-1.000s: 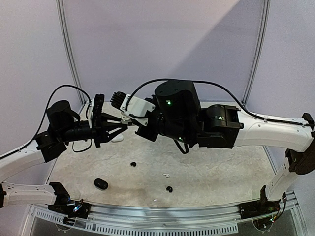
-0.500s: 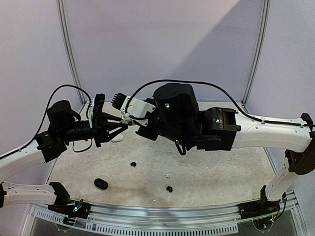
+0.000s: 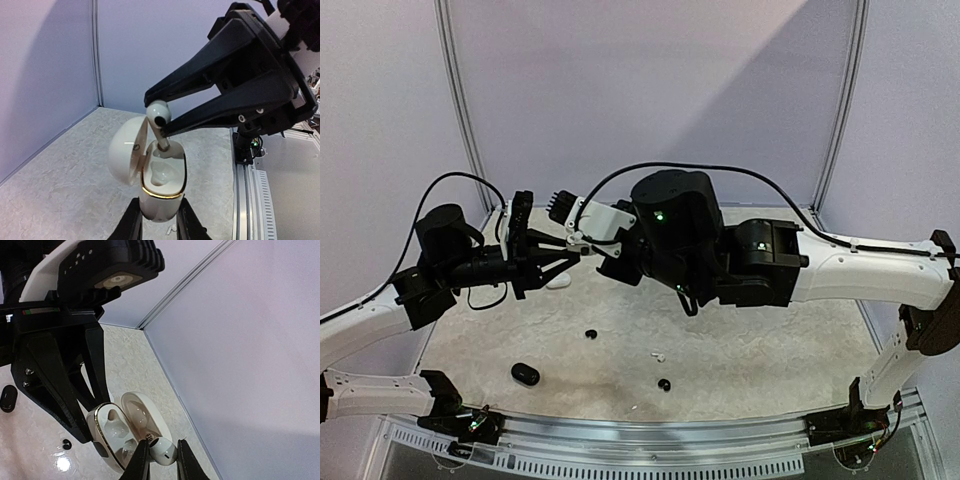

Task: Insert the wireless bluetooth earbuds into the charging case
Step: Place the right earbud at the center of the board.

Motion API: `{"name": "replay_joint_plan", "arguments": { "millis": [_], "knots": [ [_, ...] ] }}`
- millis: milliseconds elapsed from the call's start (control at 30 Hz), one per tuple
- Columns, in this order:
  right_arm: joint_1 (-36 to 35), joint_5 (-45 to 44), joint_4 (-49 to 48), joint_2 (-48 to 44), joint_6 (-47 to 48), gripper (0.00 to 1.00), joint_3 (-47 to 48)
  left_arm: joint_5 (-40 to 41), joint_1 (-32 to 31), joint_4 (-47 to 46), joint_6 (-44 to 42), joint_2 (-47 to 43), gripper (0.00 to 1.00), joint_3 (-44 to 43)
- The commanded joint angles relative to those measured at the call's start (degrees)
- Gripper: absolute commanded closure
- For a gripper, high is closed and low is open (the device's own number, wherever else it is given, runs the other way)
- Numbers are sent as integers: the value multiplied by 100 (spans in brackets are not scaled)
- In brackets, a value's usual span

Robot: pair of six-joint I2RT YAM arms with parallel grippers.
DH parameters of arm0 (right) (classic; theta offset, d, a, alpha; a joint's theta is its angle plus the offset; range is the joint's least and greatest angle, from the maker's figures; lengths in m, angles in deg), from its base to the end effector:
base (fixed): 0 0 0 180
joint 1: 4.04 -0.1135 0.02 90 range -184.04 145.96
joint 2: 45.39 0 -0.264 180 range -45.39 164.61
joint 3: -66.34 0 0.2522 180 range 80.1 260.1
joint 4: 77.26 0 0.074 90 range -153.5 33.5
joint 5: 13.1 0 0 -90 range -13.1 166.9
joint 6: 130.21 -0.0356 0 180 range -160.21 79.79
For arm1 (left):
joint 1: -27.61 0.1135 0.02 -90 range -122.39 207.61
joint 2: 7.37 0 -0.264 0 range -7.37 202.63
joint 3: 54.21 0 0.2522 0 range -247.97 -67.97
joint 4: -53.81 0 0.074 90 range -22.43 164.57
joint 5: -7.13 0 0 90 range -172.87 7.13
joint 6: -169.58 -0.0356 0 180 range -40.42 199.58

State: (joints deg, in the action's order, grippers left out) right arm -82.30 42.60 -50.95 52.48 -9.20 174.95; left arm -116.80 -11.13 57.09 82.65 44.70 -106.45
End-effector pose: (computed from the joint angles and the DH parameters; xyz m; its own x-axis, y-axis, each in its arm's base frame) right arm 0.1018 0.3910 0.3943 0.3130 -0.5857 -0.7477 -0.6267 0.4642 -0.6259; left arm 0.1539 -0.1490 0.3169 -0.0933 0.0179 -0.9955 0.9503 0.2998 -0.0837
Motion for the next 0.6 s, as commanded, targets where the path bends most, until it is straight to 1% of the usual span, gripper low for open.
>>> {"name": "replay_joint_plan", "arguments": {
  "millis": [0,200,333,567],
  "knots": [
    [-29,-89,163,121,124,100,-52,28,-63,-185,-19,28,100,-89],
    [-30,-151,229,222,288,100,-19,17,-66,-192,-34,26,100,-90],
    [-24,-130,253,247,362,96,-11,18,-55,-199,-30,31,100,-94],
    [-39,-77,166,264,388,96,71,10,-46,-208,-70,31,100,-64]
  ]
}}
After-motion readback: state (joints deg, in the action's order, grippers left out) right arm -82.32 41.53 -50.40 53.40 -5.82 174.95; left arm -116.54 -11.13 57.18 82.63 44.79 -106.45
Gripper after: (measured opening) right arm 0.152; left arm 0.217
